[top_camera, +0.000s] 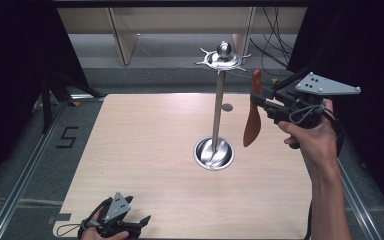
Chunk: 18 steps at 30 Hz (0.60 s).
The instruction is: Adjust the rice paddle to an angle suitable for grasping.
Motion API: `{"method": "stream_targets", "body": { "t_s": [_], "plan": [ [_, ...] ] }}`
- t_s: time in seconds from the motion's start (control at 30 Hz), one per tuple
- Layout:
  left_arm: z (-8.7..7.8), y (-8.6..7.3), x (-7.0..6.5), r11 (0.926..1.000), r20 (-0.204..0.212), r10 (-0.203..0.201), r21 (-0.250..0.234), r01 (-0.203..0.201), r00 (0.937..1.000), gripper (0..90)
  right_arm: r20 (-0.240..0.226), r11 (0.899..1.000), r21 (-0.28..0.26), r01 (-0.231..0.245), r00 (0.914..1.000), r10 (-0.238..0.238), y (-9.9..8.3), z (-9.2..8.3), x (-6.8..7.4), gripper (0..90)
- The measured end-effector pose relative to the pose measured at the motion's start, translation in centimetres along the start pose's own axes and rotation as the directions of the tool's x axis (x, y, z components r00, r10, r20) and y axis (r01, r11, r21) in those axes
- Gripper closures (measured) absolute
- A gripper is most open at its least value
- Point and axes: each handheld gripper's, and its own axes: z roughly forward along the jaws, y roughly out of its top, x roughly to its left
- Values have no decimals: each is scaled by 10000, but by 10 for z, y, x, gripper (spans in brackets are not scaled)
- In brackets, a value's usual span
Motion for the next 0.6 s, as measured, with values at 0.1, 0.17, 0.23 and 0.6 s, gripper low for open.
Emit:
{"method": "stream_targets", "body": {
  "t_s": [0.1,0.17,0.23,0.6],
  "plan": [
    [0,0,-1,9998,106,-211,-60,212,9997,151,-73,9999,26,-130,9999,130,4,2,2,671],
    [0,0,0,10000,98,-19,-64,20,9999,151,-1,10000,-1,-36,10000,36,6,3,1,671],
    [-1,0,0,10000,106,-30,-66,31,9999,151,-142,9994,5,-344,9993,344,8,6,1,671],
    [0,0,0,9998,144,-79,-189,82,9999,151,-11,9998,130,-140,9999,140,12,16,-3,671]
  ]
}}
